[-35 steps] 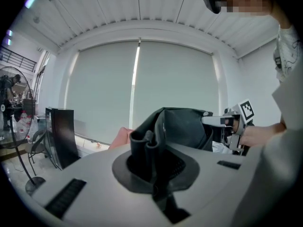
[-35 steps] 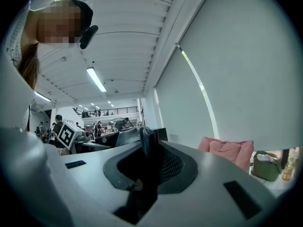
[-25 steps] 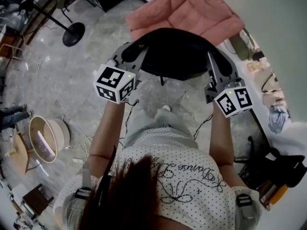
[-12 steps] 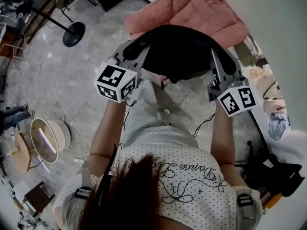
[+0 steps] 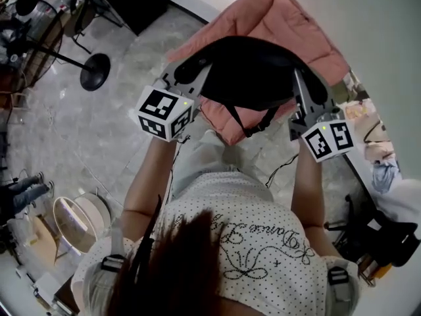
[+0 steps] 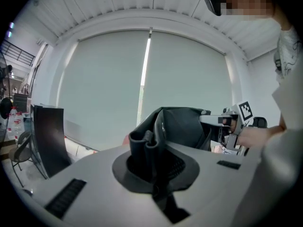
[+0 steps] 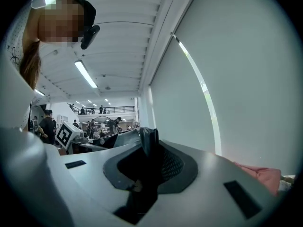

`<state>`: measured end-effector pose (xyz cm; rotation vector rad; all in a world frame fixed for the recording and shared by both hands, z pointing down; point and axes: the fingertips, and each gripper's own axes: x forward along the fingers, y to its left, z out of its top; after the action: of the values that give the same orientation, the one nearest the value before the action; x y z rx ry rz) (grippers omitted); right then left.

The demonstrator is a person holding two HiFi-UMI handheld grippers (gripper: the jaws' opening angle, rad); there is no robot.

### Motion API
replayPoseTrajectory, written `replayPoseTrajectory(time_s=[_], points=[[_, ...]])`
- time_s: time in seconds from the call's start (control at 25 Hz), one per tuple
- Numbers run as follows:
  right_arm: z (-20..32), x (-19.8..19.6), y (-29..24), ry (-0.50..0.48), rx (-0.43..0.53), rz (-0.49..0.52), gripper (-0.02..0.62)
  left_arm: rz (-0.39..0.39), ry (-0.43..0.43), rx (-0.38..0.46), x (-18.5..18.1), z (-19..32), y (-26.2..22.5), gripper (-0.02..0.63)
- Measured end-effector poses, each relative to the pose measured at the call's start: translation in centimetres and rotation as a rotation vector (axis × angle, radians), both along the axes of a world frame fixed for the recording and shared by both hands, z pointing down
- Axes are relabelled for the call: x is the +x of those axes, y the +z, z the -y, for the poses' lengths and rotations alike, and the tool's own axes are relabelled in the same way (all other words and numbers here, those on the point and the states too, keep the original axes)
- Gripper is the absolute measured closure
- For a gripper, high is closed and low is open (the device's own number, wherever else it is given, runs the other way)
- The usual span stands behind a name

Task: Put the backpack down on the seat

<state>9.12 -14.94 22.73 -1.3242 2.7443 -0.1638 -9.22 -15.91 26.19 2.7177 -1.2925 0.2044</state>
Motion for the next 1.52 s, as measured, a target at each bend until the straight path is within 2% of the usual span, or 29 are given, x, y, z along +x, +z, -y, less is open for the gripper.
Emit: replayPoseTrajectory(time_s=[0.24,0.56,1.0,1.36,1.52], points=[[5.4,-1.9,-0.5,0.059,0.005,0.024,0.526,0.009,0.06,0.026,-1.9,6.9,-1.1,0.597],[10.2,-0.8,1.4,0.082,-0.045,0.043,0.526,0.023,0.074,-0.006,-0.8,12.1,0.4,0.597],[14.8,2.4,6.0,-0.023,-0.131,0.041,0.526,0.061,-0.026,-0.078,2.2,15.5,4.7,0.597],[16.5,7.7,12.5,-0.123,-0.241,0.004,0.529,0.099,-0.087,-0.159,7.3,17.1,10.4,0.595],[17.2,8.3,16.3,-0.137,-0.299,-0.014,0.531,0.124,-0.103,-0.213,7.9,17.1,14.1,0.595]])
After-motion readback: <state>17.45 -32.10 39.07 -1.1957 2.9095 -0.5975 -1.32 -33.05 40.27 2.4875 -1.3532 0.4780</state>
